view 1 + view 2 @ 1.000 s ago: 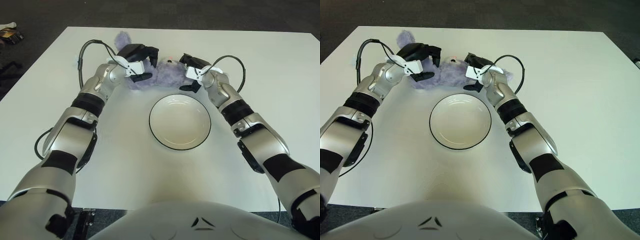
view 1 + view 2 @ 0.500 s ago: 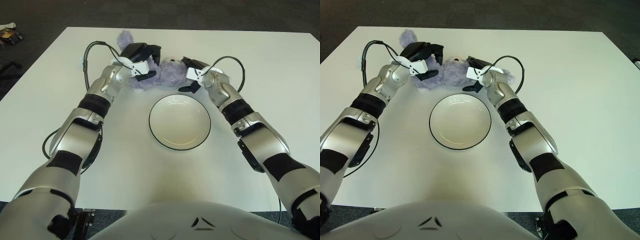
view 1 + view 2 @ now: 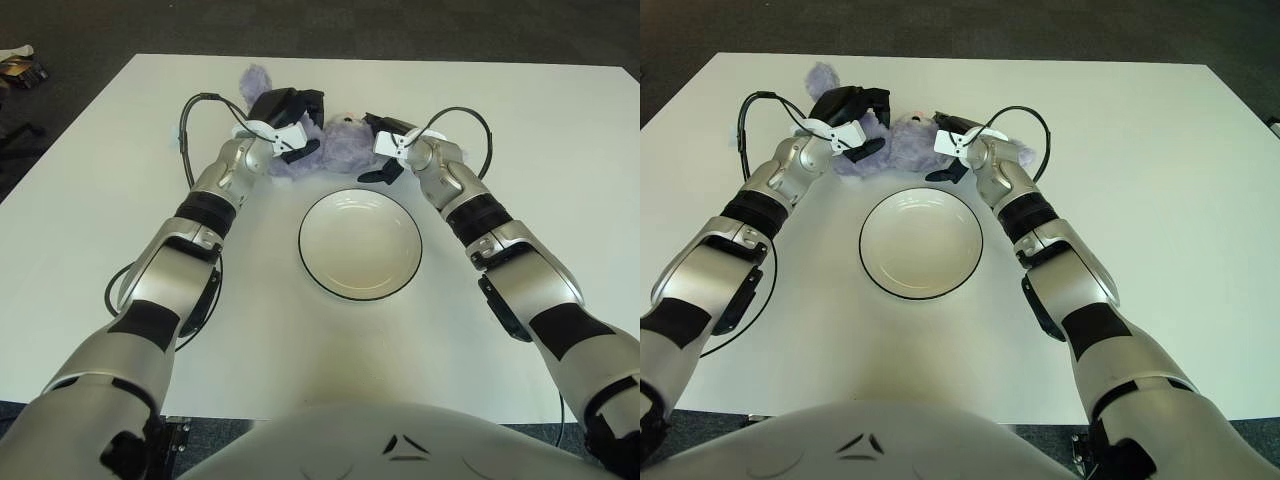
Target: Put the doll into the plate.
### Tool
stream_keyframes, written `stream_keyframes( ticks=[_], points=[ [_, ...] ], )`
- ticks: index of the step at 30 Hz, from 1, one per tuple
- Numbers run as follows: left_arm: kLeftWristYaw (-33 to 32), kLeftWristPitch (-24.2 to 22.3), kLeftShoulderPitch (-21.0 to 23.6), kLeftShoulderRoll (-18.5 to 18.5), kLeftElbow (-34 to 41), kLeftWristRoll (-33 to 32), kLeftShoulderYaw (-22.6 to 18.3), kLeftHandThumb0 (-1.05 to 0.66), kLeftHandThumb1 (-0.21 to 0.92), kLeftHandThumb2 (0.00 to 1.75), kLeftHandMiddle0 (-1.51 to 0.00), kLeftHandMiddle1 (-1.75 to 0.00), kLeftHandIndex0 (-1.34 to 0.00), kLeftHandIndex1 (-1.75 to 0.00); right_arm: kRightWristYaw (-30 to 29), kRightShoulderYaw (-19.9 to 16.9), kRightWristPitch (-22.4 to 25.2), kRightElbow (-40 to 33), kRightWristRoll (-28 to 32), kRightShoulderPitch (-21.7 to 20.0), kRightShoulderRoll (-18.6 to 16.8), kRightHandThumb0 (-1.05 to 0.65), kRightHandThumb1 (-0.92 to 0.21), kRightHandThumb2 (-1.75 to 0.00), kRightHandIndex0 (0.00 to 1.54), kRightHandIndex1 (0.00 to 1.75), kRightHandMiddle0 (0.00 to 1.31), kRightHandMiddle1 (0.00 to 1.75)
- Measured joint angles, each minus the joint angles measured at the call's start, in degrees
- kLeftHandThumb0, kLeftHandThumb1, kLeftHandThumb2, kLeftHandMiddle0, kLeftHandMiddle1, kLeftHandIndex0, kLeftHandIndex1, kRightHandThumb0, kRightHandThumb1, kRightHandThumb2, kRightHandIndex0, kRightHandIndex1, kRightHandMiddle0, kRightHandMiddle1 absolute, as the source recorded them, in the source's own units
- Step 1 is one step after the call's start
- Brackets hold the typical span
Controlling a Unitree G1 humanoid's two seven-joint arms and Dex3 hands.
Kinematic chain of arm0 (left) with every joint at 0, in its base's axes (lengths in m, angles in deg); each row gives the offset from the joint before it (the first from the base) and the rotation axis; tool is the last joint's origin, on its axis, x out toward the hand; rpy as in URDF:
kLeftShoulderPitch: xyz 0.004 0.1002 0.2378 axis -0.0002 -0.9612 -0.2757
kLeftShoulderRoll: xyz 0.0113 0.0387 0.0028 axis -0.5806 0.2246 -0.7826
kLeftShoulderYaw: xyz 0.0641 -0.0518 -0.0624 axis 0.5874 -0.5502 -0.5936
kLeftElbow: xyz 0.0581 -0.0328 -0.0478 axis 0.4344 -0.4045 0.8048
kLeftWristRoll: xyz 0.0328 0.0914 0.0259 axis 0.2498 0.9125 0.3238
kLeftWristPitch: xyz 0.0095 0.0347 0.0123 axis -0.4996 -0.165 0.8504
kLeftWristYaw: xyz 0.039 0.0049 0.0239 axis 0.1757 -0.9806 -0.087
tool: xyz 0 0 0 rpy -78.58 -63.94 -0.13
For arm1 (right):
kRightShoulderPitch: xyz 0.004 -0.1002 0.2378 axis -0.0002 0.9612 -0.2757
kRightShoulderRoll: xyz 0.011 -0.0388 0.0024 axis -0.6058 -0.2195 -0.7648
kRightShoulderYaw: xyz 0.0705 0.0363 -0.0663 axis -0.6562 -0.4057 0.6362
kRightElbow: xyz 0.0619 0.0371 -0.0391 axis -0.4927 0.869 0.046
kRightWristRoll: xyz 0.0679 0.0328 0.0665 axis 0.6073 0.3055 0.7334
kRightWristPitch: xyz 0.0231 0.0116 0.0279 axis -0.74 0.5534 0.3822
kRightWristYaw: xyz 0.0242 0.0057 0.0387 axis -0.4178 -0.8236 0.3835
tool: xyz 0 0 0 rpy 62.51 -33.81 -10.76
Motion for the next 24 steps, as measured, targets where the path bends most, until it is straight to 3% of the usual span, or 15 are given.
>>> stream_keyframes(
  ticks=[8,13,17,24],
  points=[
    [-0.79,-0.93,0.03,1.90,-0.97,-1.52,-1.36,0.53,0.16,1.50,-0.73,-1.75,-0.99,-1.75,-0.71,-4.54,0.04,2.10,4.89,-0.44,-1.81,-0.54,-0.38,-0.87,0.35,1.40,0.00,0.39],
    [-1.03,-0.85,0.02,2.71,-1.33,-2.64,-2.11,0.53,0.16,1.51,-0.74,-1.75,-1.00,-1.75,-2.60,-5.45,-0.24,3.21,5.58,-0.45,-2.45,-0.48,-0.31,-0.94,0.32,1.43,0.00,0.31],
    [-1.67,-0.63,0.01,3.09,-1.56,-2.75,-2.38,0.54,0.14,1.53,-0.75,-1.75,-1.01,-1.75,-2.83,-5.80,-0.36,3.70,5.95,-0.53,-2.59,-0.39,-0.24,-1.02,0.25,1.35,0.00,0.39],
    [-2.35,-0.40,-0.02,3.55,-1.66,-2.96,-2.45,0.54,0.13,1.54,-0.76,-1.75,-1.02,-1.75,-2.81,-7.50,-0.29,4.97,7.85,-0.96,-3.18,-0.14,-0.07,-1.21,0.19,1.18,0.00,0.71]
  ],
)
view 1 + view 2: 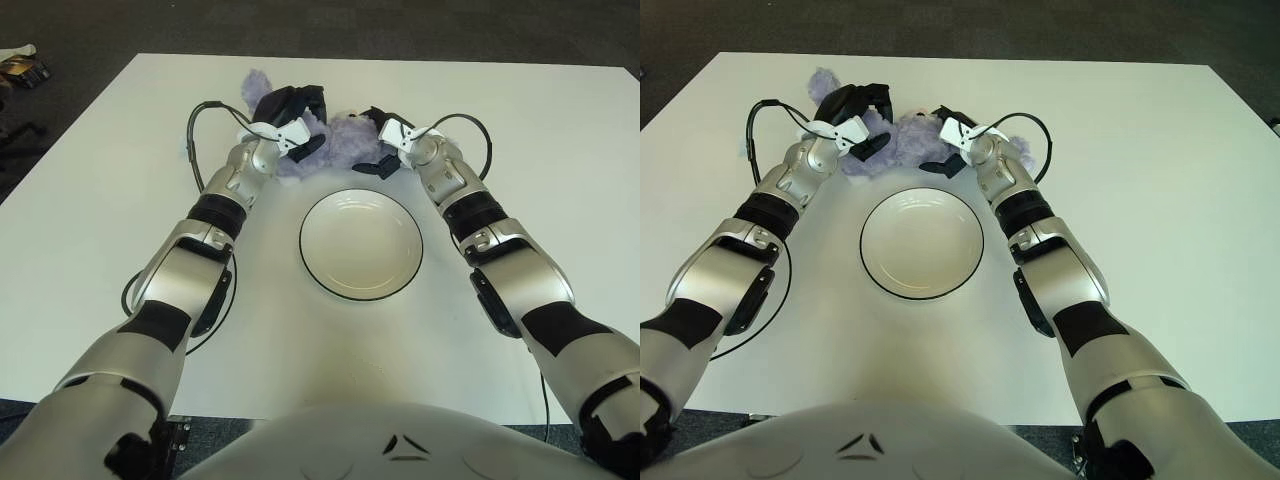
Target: Put the doll into the plate.
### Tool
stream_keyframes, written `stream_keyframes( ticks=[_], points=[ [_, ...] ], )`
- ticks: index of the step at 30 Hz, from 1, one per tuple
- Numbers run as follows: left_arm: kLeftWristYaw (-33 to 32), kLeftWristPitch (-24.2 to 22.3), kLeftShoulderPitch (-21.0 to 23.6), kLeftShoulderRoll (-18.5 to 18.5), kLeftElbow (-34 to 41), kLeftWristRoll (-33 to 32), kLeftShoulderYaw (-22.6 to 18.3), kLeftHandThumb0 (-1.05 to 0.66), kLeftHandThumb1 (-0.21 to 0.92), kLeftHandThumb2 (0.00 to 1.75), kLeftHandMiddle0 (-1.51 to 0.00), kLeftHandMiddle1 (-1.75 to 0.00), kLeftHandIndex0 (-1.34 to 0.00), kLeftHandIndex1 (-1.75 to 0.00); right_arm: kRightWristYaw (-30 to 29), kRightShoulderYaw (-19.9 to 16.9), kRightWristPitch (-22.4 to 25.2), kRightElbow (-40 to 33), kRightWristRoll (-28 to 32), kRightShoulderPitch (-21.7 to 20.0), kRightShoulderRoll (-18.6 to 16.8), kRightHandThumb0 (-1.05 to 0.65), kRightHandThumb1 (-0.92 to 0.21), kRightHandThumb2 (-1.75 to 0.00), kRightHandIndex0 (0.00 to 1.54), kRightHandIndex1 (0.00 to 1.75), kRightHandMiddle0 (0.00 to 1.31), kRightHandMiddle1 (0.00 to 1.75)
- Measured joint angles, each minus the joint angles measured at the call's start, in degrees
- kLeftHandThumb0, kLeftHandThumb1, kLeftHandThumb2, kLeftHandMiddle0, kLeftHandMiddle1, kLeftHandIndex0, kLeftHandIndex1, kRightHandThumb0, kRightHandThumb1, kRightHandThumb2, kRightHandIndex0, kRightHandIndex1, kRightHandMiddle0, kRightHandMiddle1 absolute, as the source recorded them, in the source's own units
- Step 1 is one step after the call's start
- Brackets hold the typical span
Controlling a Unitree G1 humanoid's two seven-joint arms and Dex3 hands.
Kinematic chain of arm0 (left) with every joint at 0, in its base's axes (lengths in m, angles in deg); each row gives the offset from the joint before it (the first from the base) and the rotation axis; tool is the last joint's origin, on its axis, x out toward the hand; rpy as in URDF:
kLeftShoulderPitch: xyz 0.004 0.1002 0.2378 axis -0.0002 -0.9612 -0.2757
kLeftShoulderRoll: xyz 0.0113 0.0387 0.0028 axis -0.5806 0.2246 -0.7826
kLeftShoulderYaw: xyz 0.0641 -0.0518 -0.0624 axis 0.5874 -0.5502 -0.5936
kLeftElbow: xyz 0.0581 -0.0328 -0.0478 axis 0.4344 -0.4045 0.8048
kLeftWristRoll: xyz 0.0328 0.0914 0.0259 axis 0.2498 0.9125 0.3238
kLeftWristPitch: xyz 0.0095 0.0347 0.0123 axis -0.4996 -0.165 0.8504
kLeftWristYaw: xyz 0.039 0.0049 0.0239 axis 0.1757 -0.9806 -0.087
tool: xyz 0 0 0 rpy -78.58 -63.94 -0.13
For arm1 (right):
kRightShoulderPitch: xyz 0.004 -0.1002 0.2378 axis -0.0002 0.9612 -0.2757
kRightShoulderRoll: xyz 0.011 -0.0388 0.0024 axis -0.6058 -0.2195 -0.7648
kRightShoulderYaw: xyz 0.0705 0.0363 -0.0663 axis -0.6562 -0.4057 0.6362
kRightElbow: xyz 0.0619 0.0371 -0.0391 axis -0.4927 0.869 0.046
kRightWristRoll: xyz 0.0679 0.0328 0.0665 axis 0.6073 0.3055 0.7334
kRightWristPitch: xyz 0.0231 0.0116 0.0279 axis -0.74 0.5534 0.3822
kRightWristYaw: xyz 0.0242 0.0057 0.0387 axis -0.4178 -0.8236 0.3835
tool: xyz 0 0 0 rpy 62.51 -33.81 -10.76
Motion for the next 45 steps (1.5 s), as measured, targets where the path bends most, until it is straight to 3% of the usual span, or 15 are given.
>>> stream_keyframes(
  ticks=[2,5,8,19,25,32,38,40,43,45],
  points=[
    [-0.14,0.13,-0.01,0.20,-0.01,-0.08,0.01,0.54,0.13,1.54,-0.76,-1.75,-1.02,-1.75,-0.41,-0.66,0.10,1.26,0.50,-0.61,-0.33,-0.09,-0.04,-1.25,0.20,1.18,0.00,0.79],
    [-0.29,0.24,-0.01,0.65,-0.04,-0.21,0.02,0.54,0.13,1.54,-0.76,-1.75,-1.02,-1.75,-2.22,-1.71,0.05,3.76,1.11,-1.65,-1.00,-0.06,-0.02,-1.27,0.29,1.36,0.00,0.81],
    [-0.44,0.26,-0.01,1.05,-0.10,-0.27,0.03,0.55,0.13,1.54,-0.76,-1.75,-1.02,-1.75,-4.36,-2.39,-0.33,6.13,1.56,-2.50,-1.65,-0.06,-0.02,-1.28,0.31,1.44,0.00,0.80],
    [-0.67,0.75,-0.01,1.56,-0.65,-0.64,0.08,0.55,0.12,1.55,-0.77,-1.75,-1.02,-1.75,-12.34,-1.52,-2.06,9.56,0.08,-3.16,-2.42,-0.21,-0.05,-1.21,0.04,0.97,0.00,0.54],
    [-0.65,0.86,0.00,1.59,-0.86,-0.72,0.13,0.55,0.12,1.55,-0.77,-1.75,-1.01,-1.75,-17.50,0.10,-3.82,9.60,-1.99,-2.81,-2.43,-0.35,-0.11,-1.12,0.00,0.72,0.00,0.36],
    [-0.26,1.34,0.18,1.62,-1.70,-1.79,-0.18,0.55,0.12,1.55,-0.77,-1.75,-1.00,-1.75,-18.51,0.36,-6.34,9.60,-2.28,-2.33,-2.19,-0.38,-0.10,-1.09,0.00,0.46,0.00,0.18],
    [0.89,1.96,0.66,1.64,-2.84,-2.92,-0.75,0.55,0.12,1.55,-0.77,-1.75,-1.00,-1.75,-16.55,0.17,-8.40,9.60,-1.68,-2.15,-1.73,-0.30,-0.03,-1.15,0.00,0.28,0.00,0.17],
    [1.41,1.99,0.84,1.65,-3.15,-3.28,-0.93,0.55,0.12,1.55,-0.77,-1.75,-1.00,-1.75,-15.75,0.04,-8.59,9.60,-1.44,-2.14,-1.69,-0.19,0.00,-1.20,0.00,0.27,0.00,0.20],
    [1.87,2.08,1.12,1.62,-3.50,-3.50,-1.02,0.55,0.12,1.55,-0.77,-1.75,-1.00,-1.75,-14.12,-0.13,-8.87,9.60,-1.08,-2.14,-1.65,0.10,0.06,-1.33,0.00,0.38,0.00,0.34],
    [1.89,2.16,1.18,1.60,-3.60,-3.49,-0.99,0.55,0.12,1.55,-0.77,-1.75,-1.00,-1.75,-13.01,-0.11,-8.87,9.60,-1.04,-2.15,-1.61,0.18,0.06,-1.37,0.00,0.47,0.00,0.37]
  ],
)
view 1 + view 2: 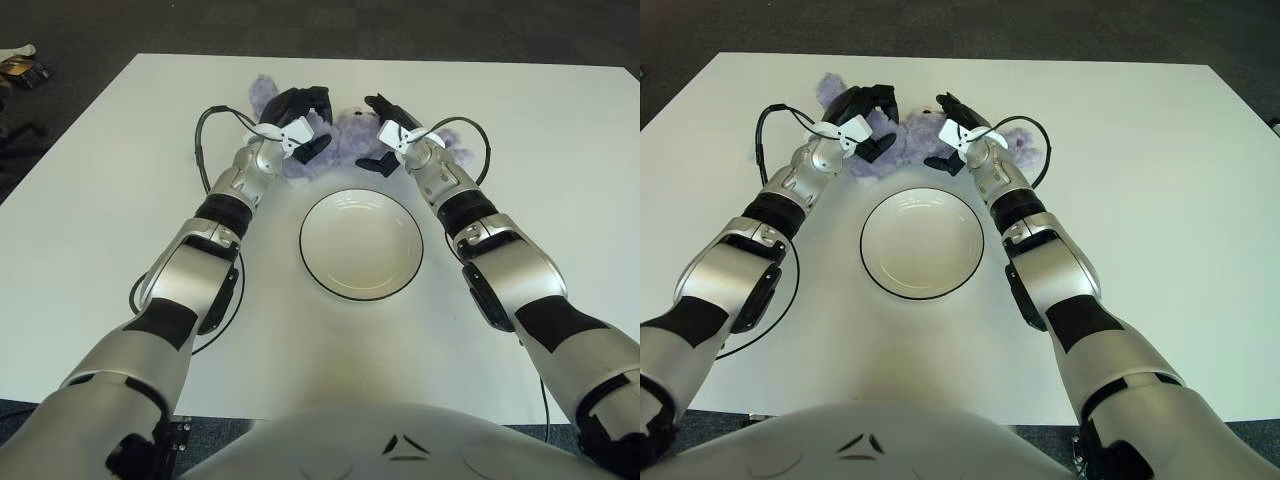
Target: Put the doll into the plate.
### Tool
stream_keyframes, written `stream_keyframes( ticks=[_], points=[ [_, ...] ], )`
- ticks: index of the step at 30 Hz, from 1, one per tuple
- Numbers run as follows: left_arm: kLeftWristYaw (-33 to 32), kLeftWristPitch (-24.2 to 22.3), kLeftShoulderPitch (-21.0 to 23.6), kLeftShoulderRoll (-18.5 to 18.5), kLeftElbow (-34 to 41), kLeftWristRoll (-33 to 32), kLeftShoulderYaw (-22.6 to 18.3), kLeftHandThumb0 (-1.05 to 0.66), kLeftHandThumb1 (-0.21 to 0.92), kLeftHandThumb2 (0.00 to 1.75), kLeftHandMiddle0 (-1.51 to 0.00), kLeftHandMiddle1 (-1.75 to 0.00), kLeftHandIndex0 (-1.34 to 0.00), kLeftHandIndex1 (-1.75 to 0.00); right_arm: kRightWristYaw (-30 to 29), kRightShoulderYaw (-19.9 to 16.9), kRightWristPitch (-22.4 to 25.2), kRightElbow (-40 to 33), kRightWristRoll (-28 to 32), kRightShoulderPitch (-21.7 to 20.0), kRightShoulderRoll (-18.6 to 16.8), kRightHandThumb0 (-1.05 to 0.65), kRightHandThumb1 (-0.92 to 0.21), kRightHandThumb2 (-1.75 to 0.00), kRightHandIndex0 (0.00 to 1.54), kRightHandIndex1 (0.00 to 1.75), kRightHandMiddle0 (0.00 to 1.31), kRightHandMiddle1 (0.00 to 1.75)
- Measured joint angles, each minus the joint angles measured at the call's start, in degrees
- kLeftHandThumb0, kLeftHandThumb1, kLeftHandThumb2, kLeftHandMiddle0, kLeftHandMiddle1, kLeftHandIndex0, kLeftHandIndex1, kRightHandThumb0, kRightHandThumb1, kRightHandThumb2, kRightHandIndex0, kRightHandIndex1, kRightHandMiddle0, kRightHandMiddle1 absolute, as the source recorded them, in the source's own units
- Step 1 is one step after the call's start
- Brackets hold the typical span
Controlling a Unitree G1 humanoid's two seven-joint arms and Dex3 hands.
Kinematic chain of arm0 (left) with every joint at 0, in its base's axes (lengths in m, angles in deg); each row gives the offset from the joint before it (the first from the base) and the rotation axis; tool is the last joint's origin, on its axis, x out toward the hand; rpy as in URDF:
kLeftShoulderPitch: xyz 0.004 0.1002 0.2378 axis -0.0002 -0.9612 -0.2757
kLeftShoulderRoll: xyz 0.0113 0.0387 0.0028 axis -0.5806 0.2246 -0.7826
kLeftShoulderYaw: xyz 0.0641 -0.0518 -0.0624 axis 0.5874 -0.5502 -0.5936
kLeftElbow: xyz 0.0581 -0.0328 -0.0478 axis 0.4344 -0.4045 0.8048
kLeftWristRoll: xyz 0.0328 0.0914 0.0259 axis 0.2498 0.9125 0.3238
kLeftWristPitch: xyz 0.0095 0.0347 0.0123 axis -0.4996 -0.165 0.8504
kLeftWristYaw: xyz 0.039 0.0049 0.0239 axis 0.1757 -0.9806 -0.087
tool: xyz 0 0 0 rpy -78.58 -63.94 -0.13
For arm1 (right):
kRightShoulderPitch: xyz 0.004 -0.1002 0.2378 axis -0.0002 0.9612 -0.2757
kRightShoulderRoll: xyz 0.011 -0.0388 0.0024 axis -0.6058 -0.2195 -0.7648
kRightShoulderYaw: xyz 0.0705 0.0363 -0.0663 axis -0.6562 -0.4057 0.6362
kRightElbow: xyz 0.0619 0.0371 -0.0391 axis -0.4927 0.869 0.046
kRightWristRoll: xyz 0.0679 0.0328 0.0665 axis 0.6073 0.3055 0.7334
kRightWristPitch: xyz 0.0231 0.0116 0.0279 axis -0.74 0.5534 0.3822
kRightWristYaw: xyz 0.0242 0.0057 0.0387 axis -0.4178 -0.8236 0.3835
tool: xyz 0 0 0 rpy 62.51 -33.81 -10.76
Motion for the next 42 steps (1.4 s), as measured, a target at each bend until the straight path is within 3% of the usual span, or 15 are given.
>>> stream_keyframes(
  ticks=[2,5,7,16,26,28,31,35,42],
  points=[
    [0.00,0.11,0.02,-0.03,-0.06,0.03,0.05,0.55,0.12,1.55,-0.77,-1.75,-1.00,-1.75,1.04,0.03,0.10,0.00,-0.02,0.00,0.05,0.22,0.06,-1.39,0.00,0.51,0.00,0.39],
    [-0.01,0.12,0.09,-0.08,-0.12,0.18,0.21,0.55,0.12,1.56,-0.78,-1.75,-0.99,-1.75,2.16,0.21,1.00,-0.01,-0.18,-0.08,0.12,0.22,0.05,-1.40,0.06,0.73,0.00,0.54],
    [-0.01,0.09,0.24,-0.15,-0.16,0.39,0.45,0.55,0.11,1.56,-0.78,-1.75,-0.98,-1.75,2.89,0.32,2.18,-0.04,-0.40,-0.22,0.13,0.20,0.04,-1.41,0.11,0.89,0.00,0.74],
    [-0.12,0.32,0.44,-0.22,-0.38,0.69,0.68,0.55,0.11,1.56,-0.78,-1.75,-0.96,-1.75,3.41,0.58,4.24,-1.74,-0.86,-0.04,0.27,0.19,0.00,-1.47,0.19,1.30,0.01,1.31],
    [-0.09,0.46,0.65,-0.16,-0.66,0.68,0.69,0.55,0.12,1.55,-0.77,-1.75,-0.94,-1.75,1.53,3.09,4.84,-2.25,-3.44,0.04,1.07,0.21,-0.07,-1.50,0.24,1.57,0.29,1.64],
    [-0.01,0.45,0.75,-0.14,-0.75,0.68,0.73,0.55,0.12,1.55,-0.77,-1.75,-0.93,-1.75,0.93,3.23,4.93,-2.25,-3.64,0.04,1.10,0.11,-0.16,-1.42,0.39,1.57,0.46,1.69],
    [0.15,0.42,0.87,-0.13,-0.78,0.68,0.83,0.55,0.13,1.54,-0.76,-1.75,-0.93,-1.75,-0.04,3.19,5.00,-2.25,-3.64,0.04,1.13,0.04,-0.14,-1.44,0.61,1.49,0.63,1.73],
    [0.40,0.31,1.03,-0.11,-0.78,0.69,1.01,0.54,0.13,1.54,-0.76,-1.75,-0.92,-1.75,-1.02,2.38,4.95,-2.25,-3.05,0.13,1.11,0.01,-0.04,-1.51,0.81,1.38,0.74,1.74],
    [0.35,0.49,1.08,-0.10,-0.77,0.80,1.30,0.54,0.13,1.54,-0.76,-1.75,-0.91,-1.75,-3.39,-0.36,4.44,-2.25,-0.64,1.33,0.54,0.01,0.04,-1.57,0.94,1.28,0.80,1.75]
  ],
)
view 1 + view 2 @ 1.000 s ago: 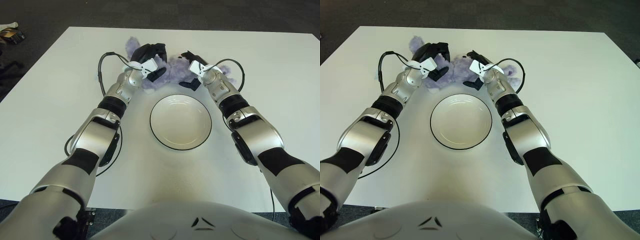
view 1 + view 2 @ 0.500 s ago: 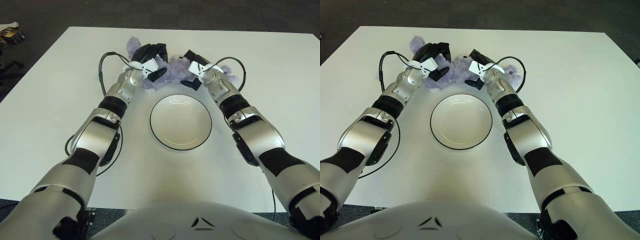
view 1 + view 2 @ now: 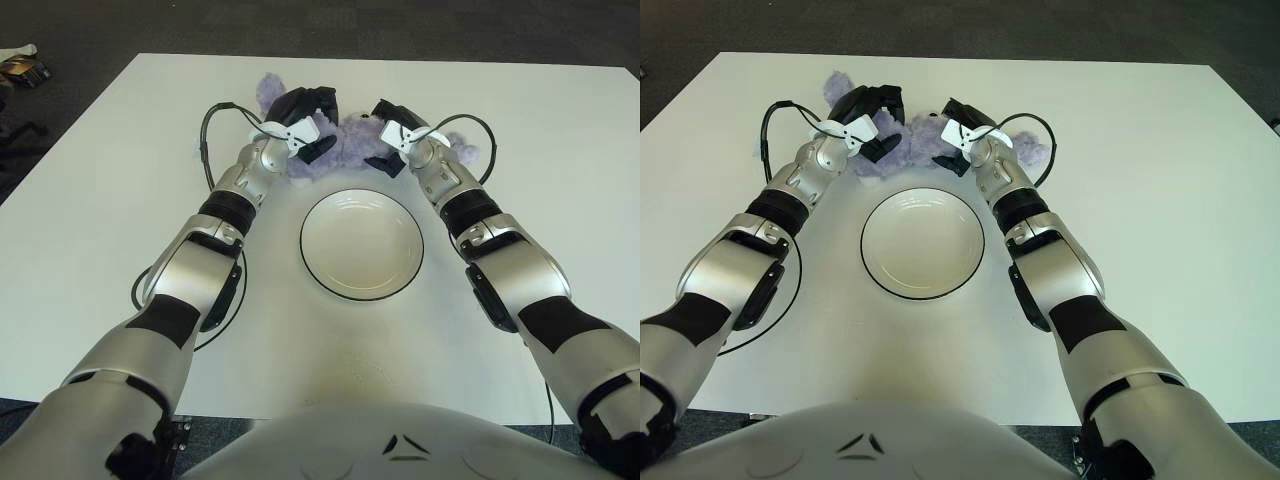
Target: Put the doll into the plate.
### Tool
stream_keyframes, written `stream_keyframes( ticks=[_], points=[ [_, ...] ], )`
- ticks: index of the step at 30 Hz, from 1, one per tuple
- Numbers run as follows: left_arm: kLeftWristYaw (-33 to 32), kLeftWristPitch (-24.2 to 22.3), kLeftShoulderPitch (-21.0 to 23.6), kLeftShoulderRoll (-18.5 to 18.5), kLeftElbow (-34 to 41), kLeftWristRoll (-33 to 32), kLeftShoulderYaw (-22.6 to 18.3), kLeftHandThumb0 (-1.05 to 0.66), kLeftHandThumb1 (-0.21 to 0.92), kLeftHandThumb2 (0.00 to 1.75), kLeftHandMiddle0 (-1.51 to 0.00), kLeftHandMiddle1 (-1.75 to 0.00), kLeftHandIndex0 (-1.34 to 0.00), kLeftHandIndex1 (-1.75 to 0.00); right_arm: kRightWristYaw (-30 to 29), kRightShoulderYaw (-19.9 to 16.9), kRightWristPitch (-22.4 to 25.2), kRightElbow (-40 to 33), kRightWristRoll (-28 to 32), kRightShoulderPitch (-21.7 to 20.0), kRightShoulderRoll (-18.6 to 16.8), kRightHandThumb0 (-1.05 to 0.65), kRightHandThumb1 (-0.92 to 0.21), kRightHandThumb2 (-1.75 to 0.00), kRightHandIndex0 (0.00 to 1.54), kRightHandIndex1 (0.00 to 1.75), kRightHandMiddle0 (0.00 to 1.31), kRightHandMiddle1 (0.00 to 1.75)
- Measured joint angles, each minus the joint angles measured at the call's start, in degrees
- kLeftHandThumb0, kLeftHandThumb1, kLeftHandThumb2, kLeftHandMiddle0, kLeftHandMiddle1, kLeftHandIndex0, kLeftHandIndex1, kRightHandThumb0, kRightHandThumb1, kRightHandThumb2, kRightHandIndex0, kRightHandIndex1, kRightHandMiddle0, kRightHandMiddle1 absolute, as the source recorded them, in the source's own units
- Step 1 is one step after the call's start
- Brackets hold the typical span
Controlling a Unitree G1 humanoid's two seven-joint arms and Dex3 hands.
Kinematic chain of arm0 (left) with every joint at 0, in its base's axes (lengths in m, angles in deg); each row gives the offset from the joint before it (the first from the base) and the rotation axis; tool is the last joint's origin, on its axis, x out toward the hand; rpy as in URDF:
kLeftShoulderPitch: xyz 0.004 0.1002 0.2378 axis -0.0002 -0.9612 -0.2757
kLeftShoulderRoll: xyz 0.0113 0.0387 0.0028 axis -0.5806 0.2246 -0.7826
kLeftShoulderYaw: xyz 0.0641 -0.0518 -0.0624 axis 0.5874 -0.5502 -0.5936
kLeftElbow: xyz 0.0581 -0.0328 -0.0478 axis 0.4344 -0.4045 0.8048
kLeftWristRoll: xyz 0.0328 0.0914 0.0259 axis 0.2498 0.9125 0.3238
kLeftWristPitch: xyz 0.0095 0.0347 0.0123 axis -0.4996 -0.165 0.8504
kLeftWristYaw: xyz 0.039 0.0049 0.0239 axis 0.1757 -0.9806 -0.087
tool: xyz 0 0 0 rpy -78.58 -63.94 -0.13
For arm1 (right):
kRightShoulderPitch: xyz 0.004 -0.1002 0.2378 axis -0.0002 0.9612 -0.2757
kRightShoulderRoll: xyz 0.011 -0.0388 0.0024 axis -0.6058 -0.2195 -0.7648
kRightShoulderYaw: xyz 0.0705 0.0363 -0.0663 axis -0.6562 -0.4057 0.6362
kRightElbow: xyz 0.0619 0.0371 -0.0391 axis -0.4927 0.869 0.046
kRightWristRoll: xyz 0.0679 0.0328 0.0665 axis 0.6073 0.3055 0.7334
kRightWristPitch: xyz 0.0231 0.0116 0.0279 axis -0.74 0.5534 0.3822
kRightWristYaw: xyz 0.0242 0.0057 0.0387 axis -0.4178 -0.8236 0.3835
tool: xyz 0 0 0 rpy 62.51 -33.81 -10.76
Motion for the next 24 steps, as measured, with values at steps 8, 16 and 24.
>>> stream_keyframes(
  ticks=[8,16,24],
  points=[
    [-1.26,1.38,0.00,-0.19,-0.22,0.67,0.57,0.55,0.12,1.55,-0.77,-1.75,-0.93,-1.75,-2.69,-1.70,-0.05,-0.27,0.85,0.74,-0.72,0.01,0.06,-1.57,0.97,1.24,0.82,1.75],
    [-2.08,3.10,0.00,-0.53,-0.90,1.01,0.93,0.55,0.12,1.56,-0.77,-1.75,-0.93,-1.75,-4.44,-2.39,-0.38,-1.02,1.62,1.66,-1.01,0.01,0.06,-1.58,0.98,1.23,0.82,1.75],
    [-2.56,3.48,0.00,-0.82,-0.89,1.01,0.91,0.55,0.12,1.55,-0.77,-1.75,-0.94,-1.75,-6.85,-2.54,-1.03,-3.10,1.40,2.95,-1.04,0.01,0.03,-1.68,0.78,1.67,0.76,1.75]
  ],
)
